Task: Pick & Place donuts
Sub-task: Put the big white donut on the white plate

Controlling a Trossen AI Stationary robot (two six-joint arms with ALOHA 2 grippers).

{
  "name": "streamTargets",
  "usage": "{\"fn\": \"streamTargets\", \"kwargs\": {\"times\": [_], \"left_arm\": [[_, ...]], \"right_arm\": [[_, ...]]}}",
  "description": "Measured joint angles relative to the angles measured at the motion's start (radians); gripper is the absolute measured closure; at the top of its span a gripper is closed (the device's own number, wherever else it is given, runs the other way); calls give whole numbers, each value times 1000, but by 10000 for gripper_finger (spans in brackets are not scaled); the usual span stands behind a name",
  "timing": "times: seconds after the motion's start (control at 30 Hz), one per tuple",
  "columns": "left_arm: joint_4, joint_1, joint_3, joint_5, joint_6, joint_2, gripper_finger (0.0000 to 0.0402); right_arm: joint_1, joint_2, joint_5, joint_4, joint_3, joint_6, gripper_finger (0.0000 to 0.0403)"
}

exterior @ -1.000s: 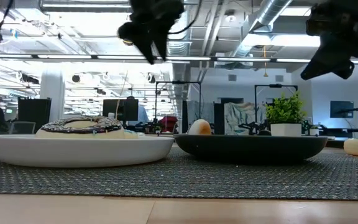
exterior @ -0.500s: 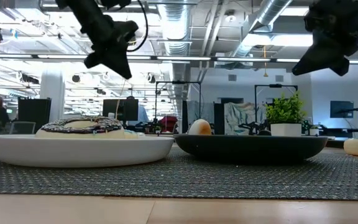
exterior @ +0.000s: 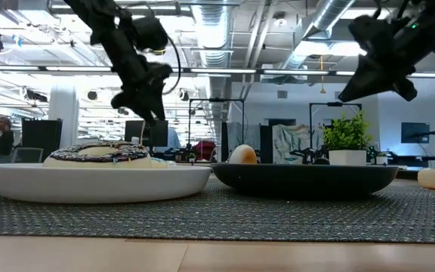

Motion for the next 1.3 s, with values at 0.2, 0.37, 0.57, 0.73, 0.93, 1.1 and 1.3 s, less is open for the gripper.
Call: {"fn": "streamTargets", "kwargs": {"times": [0.2,0.37,0.57,0.73,0.93,1.1,1.3], "left_arm": [[5,46,0,87,121,102,175],[7,45,0,65,144,154,159],[17,46,14,-43,208,216,161],[19,45,46,-63,245,286,161],[17,48,51,-75,240,369,162],[22,48,53,-75,239,384,164],[27,48,56,-75,212,380,216]], "right_arm": [[-13,78,-9,64,0,3,402],[-13,96,-61,98,5,3,402],[-13,93,-80,100,15,19,402],[-13,93,-81,114,16,19,402],[-13,93,-81,140,16,19,402],[-13,93,-81,141,16,19,402],[-13,93,-81,140,16,10,402]]}}
